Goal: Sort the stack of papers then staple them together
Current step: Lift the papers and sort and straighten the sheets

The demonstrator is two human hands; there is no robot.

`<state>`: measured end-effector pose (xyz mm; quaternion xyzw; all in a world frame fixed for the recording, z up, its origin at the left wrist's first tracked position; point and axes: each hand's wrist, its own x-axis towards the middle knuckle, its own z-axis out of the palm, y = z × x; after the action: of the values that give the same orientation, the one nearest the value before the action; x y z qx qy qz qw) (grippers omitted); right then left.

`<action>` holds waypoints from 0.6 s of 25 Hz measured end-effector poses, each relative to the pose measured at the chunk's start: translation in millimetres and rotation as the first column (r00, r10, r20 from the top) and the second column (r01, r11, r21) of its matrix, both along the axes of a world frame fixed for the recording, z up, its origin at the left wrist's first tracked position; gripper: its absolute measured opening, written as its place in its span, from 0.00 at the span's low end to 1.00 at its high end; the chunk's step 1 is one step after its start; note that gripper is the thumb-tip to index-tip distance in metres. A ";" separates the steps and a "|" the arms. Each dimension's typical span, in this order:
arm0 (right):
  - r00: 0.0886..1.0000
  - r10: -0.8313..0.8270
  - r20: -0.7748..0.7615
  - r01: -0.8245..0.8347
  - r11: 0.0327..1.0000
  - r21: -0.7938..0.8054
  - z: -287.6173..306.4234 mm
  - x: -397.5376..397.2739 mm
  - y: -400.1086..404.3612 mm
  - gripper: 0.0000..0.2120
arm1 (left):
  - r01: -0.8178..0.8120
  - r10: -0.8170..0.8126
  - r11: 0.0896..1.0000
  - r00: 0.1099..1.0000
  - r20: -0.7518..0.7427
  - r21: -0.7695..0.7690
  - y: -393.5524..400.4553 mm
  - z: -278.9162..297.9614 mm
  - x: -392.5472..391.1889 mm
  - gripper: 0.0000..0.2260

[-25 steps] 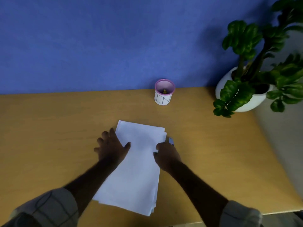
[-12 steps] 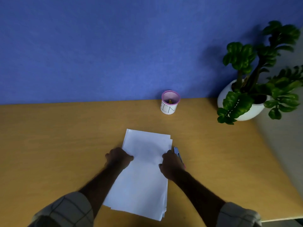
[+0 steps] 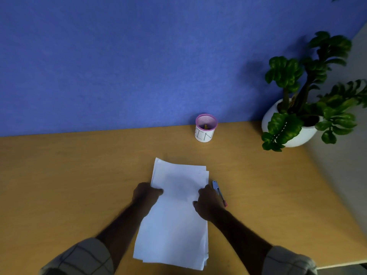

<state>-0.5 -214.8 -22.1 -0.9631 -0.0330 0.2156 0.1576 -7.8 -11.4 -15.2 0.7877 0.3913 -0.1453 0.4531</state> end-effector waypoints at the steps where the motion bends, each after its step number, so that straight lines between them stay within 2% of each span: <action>1: 1.000 -0.016 -0.017 0.016 1.000 0.005 3.3 1.0 1.2 0.19 | 0.016 -0.017 1.000 0.999 0.049 0.025 -2.1 8.2 1.8 0.11; 3: 0.996 -0.086 -0.027 0.088 0.992 0.091 15.7 5.2 6.5 0.27 | 0.063 -0.082 0.990 0.985 0.151 0.128 -7.9 26.1 8.3 0.09; 4: 0.986 -0.155 -0.061 0.165 0.960 0.224 25.8 9.0 11.6 0.31 | 0.078 -0.117 0.979 0.971 0.207 0.187 -11.2 37.7 12.1 0.11; 5: 0.967 -0.216 -0.138 0.254 0.876 0.409 38.1 12.4 18.0 0.34 | 0.085 -0.148 0.970 0.951 0.273 0.230 -15.5 50.6 14.6 0.11; 7: 0.929 -0.216 -0.299 0.368 0.608 0.704 69.7 20.7 32.3 0.38 | 0.111 -0.229 0.952 0.876 0.425 0.284 -26.7 74.6 16.9 0.06; 9: 0.929 -0.200 -0.312 0.368 0.403 0.838 94.3 28.3 42.0 0.34 | 0.175 -0.329 0.933 0.768 0.549 0.314 -42.5 92.6 14.7 0.06; 11: 0.917 -0.302 -0.261 0.341 0.254 0.905 110.5 33.9 44.1 0.20 | 0.298 -0.437 0.898 0.674 0.596 0.323 -57.3 106.5 9.5 0.08; 13: 0.872 -0.446 -0.203 0.318 0.199 0.927 120.8 37.6 35.4 0.05 | 0.457 -0.522 0.843 0.572 0.633 0.283 -63.9 110.3 6.8 0.11; 15: 0.869 -0.475 -0.136 0.280 0.246 0.928 126.8 42.6 21.2 0.11 | 0.531 -0.534 0.811 0.503 0.680 0.244 -57.9 110.2 6.6 0.13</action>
<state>42.2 -193.6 104.7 -0.6933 0.0706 0.0293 0.7166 -1.3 -69.4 95.0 0.8607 -0.0805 0.0447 0.5007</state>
